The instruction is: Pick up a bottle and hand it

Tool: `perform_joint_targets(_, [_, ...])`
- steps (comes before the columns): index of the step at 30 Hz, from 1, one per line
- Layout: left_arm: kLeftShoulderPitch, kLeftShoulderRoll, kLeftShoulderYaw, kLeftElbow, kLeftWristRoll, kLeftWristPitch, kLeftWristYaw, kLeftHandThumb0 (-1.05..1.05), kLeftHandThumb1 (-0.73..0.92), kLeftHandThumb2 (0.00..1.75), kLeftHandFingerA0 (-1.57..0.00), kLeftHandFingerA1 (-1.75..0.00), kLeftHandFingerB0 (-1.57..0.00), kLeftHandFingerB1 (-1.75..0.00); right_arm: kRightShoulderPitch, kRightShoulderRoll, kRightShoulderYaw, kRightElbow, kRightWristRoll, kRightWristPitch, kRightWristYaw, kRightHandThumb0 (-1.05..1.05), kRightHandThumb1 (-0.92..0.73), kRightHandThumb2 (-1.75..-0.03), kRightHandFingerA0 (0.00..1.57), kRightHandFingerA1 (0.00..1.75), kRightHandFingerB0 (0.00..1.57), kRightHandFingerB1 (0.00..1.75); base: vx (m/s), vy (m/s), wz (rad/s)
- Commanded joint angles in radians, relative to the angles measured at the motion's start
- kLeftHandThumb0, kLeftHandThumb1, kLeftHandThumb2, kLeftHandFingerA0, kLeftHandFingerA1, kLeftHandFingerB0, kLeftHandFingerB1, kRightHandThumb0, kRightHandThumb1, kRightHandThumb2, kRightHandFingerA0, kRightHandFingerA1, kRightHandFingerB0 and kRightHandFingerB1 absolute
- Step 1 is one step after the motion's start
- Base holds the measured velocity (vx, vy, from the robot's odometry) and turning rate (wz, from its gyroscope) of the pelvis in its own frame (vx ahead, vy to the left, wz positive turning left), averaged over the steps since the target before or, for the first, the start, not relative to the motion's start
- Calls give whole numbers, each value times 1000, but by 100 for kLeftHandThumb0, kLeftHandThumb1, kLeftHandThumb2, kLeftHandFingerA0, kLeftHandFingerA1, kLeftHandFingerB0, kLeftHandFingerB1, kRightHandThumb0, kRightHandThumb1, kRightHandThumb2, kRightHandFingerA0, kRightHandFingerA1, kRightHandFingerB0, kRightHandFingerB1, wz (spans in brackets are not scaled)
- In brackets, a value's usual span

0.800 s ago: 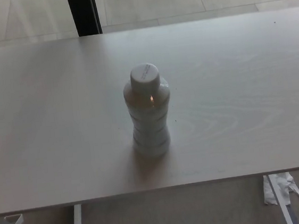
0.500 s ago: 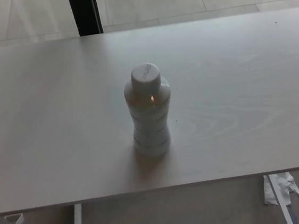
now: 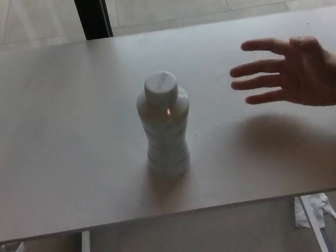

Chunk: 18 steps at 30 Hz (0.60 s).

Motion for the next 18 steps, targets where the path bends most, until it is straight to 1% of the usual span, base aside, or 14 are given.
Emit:
perform_joint_targets(1, [-86, -64, -357, -88, 160, 94, -23, -39, 29, 93, -2, -52, 0, -48, 0, -21, -9, 9, 36, -40, -16, -105, -52, -99, 43, 175, 10, 145, 0, 0, 0])
perform_joint_targets(2, [-94, -88, -402, -92, 174, 101, -11, -39, 30, 93, -3, -53, 0, -49, -3, -21, -12, 20, 44, -49, -5, -92, -13, -111, 92, 141, 0, 85, 0, 0, 0])
perform_joint_targets(4, [-100, -96, -418, -91, 174, 104, 0, -39, 30, 93, -3, -53, 0, -49, -1, -22, -6, 18, 34, -43, -14, -92, -13, -111, 92, 141, 0, 85, 0, 0, 0])
perform_joint_targets(5, [-102, -104, -432, -87, 172, 97, -2, -40, 30, 94, -3, -54, 0, -49, 1, -21, -7, 15, 38, -45, -7, -105, -55, -96, 31, 175, 7, 147, 0, 0, 0])
perform_joint_targets(7, [-104, -122, -471, -88, 176, 96, -3, -40, 29, 94, -2, -53, 0, -49, 5, -20, -7, 17, 40, -52, -3, -105, -54, -99, 34, 175, 9, 145, 0, 0, 0])
perform_joint_targets(8, [-104, -131, -484, -92, 173, 100, 1, -40, 29, 93, -2, -53, 0, -49, 7, -21, -7, 16, 42, -53, 4, -105, -56, -95, 27, 175, 10, 141, 0, 0, 0])
perform_joint_targets(10, [-108, -147, -510, -92, 176, 113, 10, -40, 27, 92, -2, -53, 0, -49, 8, -23, 0, 15, 29, -49, -15, -105, -54, -100, 41, 175, 6, 147, 0, 0, 0])
perform_joint_targets(11, [-110, -157, -525, -90, 178, 119, 14, -81, 56, 60, -8, -45, -13, -34, 7, -23, 2, 18, 27, -54, -19, -105, -54, -101, 42, 175, 6, 149, 0, 0, 0])
perform_joint_targets(12, [-112, -162, -535, -88, 182, 118, 17, -80, 47, 87, -4, -49, -8, -39, 3, -24, 2, 27, 29, -60, -20, -105, -53, -102, 46, 175, 9, 150, 0, 0, 0])
perform_joint_targets(13, [-120, -165, -541, -85, 185, 120, 20, -80, 47, 87, -4, -49, -8, -39, -4, -26, 1, 32, 32, -63, -21, -105, -53, -102, 46, 175, 9, 150, 0, 0, 0])
perform_joint_targets(14, [-125, -170, -545, -85, 183, 133, 17, -79, 46, 89, -3, -44, -7, -37, -8, -29, -2, 41, 42, -65, -5, -105, -53, -101, 33, 175, 9, 145, 0, 0, 0])
perform_joint_targets(15, [-126, -171, -546, -86, 184, 137, 16, -79, 46, 89, -3, -44, -7, -37, -9, -30, -1, 44, 44, -67, -3, -105, -53, -101, 33, 175, 9, 145, 0, 0, 0])
perform_joint_targets(16, [-122, -174, -568, -86, 205, 128, 17, -80, 60, 60, -6, -46, -11, -33, -7, -30, 2, 41, 40, -65, -13, -101, -11, -112, 91, 145, 0, 90, 0, 0, 0])
perform_joint_targets(18, [-121, -183, -574, -88, 199, 132, 12, -78, 60, 59, -6, -44, -11, -31, -7, -31, 2, 37, 45, -64, -12, -99, -11, -112, 95, 146, 0, 89, 0, 0, 0])
